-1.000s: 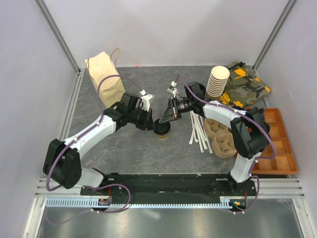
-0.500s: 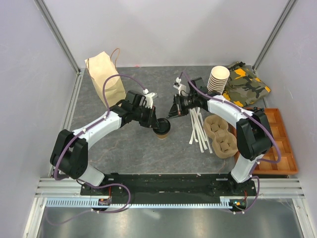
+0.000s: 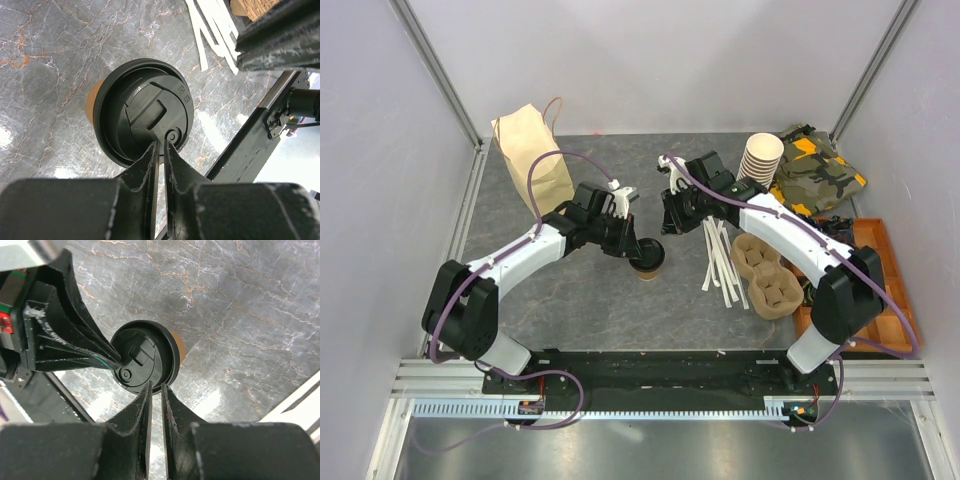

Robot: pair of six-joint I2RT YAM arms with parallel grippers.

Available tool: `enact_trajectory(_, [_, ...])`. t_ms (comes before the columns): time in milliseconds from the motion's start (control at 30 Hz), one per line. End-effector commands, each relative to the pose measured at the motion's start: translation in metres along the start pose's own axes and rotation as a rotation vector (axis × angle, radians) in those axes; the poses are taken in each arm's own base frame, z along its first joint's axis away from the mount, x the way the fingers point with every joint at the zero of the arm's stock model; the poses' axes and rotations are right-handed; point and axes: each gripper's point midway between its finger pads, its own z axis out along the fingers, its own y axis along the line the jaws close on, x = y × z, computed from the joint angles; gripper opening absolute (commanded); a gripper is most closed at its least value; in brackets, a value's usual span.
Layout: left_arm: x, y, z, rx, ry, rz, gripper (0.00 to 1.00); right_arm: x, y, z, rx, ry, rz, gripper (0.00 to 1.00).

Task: Pack the takeout coffee

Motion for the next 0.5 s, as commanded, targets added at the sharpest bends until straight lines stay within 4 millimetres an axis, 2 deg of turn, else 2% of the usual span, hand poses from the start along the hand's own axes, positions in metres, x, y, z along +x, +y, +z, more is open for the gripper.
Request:
enact_trajectory(0, [0.003,0.007,0.007,-0.031,0.017,-0.024,0.15,-0.01,0.0,-0.002,0.051,-0.029,-0.06,0.2])
enact_trajectory(200, [0.007,0.011,0.011,-0.035,0.034,-0.032,0.14,0.009,0.001,0.033,-0.008,0.026,-0.023,0.2])
enact_trajectory(267, [0.009,0.013,0.012,-0.041,0.039,-0.031,0.14,0.021,0.0,0.043,-0.019,0.06,-0.013,0.2])
enact_trajectory(367, [0.013,0.017,0.013,-0.057,0.052,-0.036,0.12,0.054,-0.013,0.061,0.006,0.15,0.009,0.19])
enact_trajectory(467, [0.017,0.022,0.016,-0.073,0.07,-0.048,0.11,0.079,-0.024,0.07,0.034,0.206,0.028,0.16])
